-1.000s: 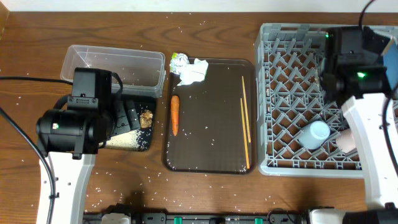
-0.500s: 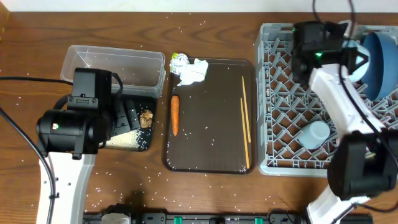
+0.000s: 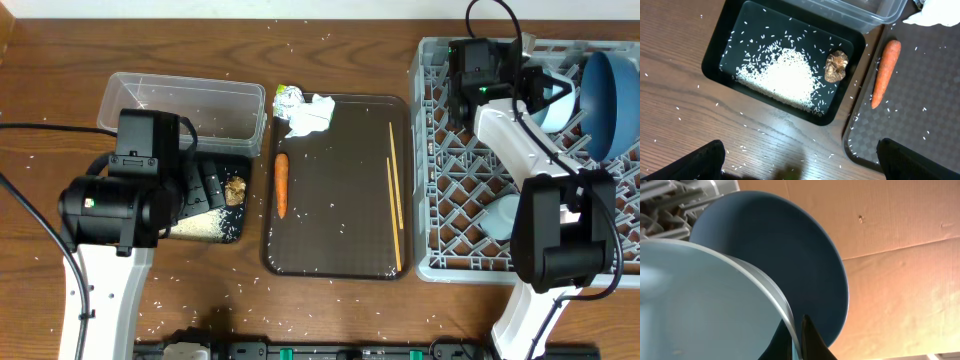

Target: Sort waste into correct bins and load items into the dishwasher rack

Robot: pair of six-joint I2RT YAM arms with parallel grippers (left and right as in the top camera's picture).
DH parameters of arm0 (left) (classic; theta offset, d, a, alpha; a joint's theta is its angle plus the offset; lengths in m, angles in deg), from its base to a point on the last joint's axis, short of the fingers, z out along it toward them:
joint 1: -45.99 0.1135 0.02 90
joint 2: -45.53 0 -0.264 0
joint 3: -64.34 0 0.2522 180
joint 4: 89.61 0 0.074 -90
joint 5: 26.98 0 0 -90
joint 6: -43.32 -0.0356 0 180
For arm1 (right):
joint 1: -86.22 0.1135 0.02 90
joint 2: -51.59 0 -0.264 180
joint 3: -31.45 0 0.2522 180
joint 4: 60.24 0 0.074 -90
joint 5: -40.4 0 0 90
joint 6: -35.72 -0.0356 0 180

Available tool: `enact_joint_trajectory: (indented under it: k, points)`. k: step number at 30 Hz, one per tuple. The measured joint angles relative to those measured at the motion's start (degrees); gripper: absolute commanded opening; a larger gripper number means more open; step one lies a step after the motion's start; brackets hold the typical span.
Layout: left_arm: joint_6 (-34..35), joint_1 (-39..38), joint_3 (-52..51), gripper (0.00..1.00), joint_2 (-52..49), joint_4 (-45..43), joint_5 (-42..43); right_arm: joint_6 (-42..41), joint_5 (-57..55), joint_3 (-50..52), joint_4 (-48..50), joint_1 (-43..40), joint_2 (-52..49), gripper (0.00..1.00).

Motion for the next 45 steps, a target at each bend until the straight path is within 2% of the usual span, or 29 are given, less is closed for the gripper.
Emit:
enact_joint_trajectory:
  k: [7, 18, 25, 30, 37, 43, 45]
  points:
    - [0.0, 0.0, 0.0, 0.98, 0.0, -0.02, 0.0, 5.57, 0.81, 0.0, 1.2, -1.49, 0.0, 0.01]
    - [0.0, 0.0, 0.0, 0.98, 0.0, -0.02, 0.0, 8.41, 3.21, 0.0, 1.64, -1.95, 0.0, 0.01]
    - [0.0, 0.0, 0.0, 0.98, 0.0, -0.02, 0.0, 15.08, 3.65, 0.02, 7.98, -3.34, 0.0, 0.02]
    - [0.0, 0.0, 0.0, 0.98, 0.0, -0.02, 0.0, 18.56, 3.61, 0.02, 8.72, -3.74, 0.0, 0.01]
    - [0.0, 0.0, 0.0, 0.98, 0.0, -0.02, 0.0, 20.09, 2.97, 0.02, 8.9, -3.67, -0.37, 0.01]
    - [0.0, 0.0, 0.0, 0.98, 0.0, -0.02, -0.02, 20.7, -0.13, 0.02, 8.92, -3.65, -5.03, 0.01]
    - [0.0, 0.0, 0.0, 0.98, 0.0, -0.02, 0.0, 20.7, -1.81, 0.02, 9.01, -3.28, -5.73, 0.11]
